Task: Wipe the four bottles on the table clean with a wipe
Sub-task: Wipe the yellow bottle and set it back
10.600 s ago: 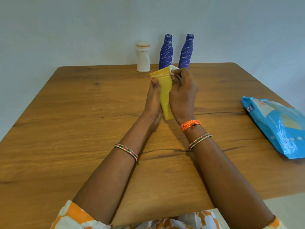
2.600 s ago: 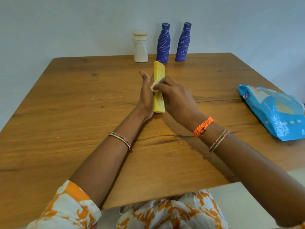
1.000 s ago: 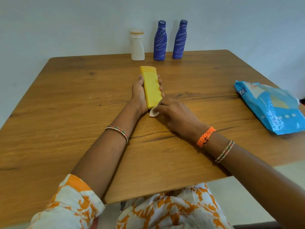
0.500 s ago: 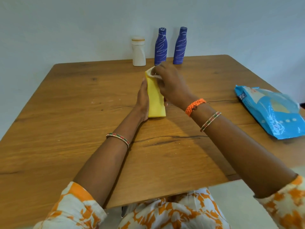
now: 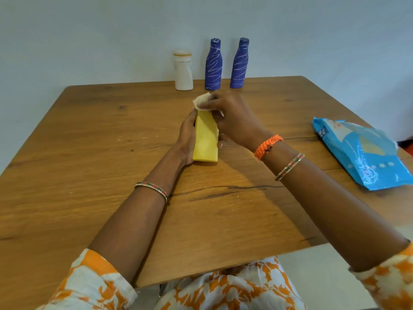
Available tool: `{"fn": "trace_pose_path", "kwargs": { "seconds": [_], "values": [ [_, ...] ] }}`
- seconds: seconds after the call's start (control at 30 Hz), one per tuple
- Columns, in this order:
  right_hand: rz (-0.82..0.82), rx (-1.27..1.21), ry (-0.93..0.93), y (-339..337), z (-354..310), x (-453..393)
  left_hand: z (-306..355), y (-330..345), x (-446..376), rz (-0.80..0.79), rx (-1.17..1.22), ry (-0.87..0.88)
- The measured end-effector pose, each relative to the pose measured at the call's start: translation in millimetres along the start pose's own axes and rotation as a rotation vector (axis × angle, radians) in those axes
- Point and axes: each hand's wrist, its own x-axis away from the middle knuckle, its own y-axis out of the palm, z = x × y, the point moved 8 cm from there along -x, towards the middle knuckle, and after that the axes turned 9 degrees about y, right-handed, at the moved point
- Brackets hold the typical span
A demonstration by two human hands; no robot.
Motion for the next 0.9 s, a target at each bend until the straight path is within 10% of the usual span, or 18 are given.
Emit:
{"fn": "trace_pose_path", "kwargs": {
  "seconds": [0.9],
  "values": [
    [0.024,0.006,0.073,6,-3,50,6,4,1,-0.052,-0.165,0.083]
  ]
}}
